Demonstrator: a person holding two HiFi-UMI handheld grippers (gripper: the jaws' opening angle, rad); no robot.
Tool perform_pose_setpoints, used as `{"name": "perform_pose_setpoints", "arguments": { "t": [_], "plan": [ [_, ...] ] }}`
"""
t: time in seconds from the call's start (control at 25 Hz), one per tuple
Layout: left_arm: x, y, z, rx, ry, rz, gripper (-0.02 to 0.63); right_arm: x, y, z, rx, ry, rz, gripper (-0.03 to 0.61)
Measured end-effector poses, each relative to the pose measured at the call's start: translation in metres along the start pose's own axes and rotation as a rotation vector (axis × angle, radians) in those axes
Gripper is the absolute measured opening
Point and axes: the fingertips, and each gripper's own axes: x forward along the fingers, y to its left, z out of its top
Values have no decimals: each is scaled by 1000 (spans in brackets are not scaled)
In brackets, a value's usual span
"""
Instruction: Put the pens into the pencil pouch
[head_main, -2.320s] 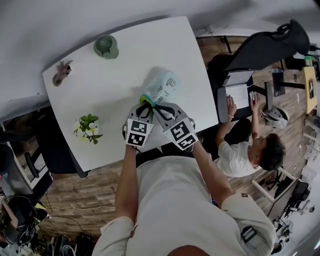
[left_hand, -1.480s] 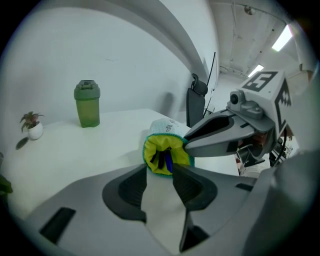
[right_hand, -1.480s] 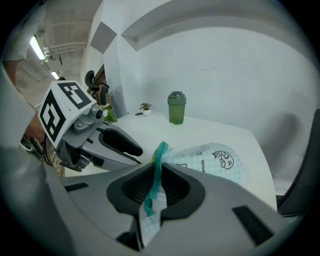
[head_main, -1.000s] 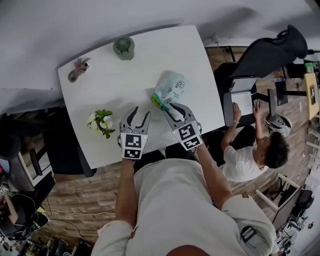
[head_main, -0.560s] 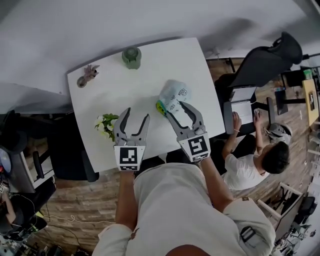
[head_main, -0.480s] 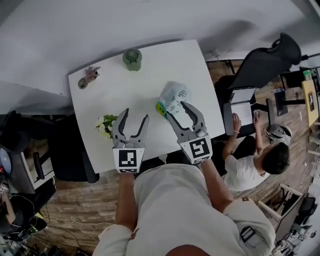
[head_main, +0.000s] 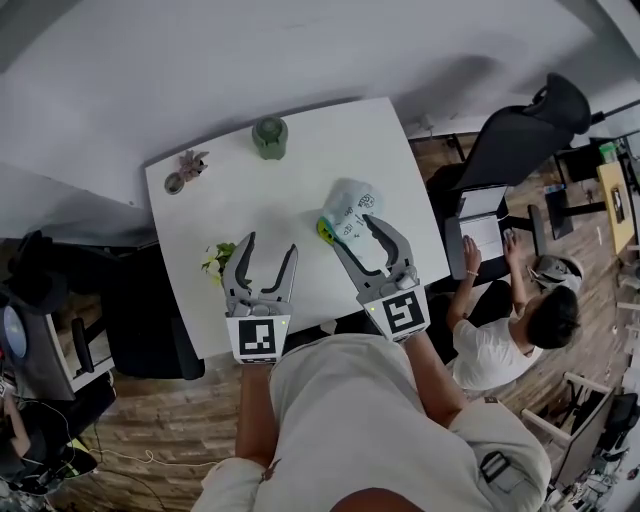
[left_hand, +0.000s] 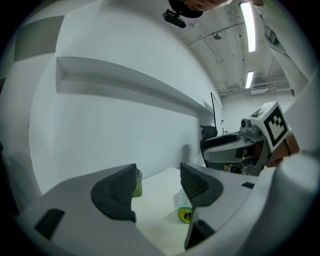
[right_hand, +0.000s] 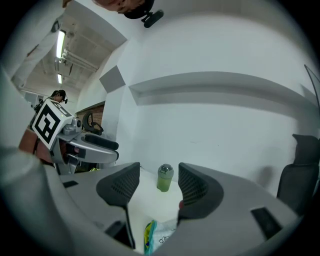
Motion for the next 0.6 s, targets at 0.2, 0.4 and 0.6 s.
{"name": "perform_pose_setpoints", "arguments": {
  "t": [0.2, 0.4, 0.6],
  "plan": [
    [-1, 6, 5, 25, -10, -20, 262, 1, 2, 5, -10, 2, -22, 230],
    [-6, 11, 12, 38, -29, -40, 261, 2, 6, 11, -12, 0, -48, 230],
    [-8, 16, 21, 52, -42, -44, 261, 5, 6, 22, 20, -7, -69, 230]
  ]
}}
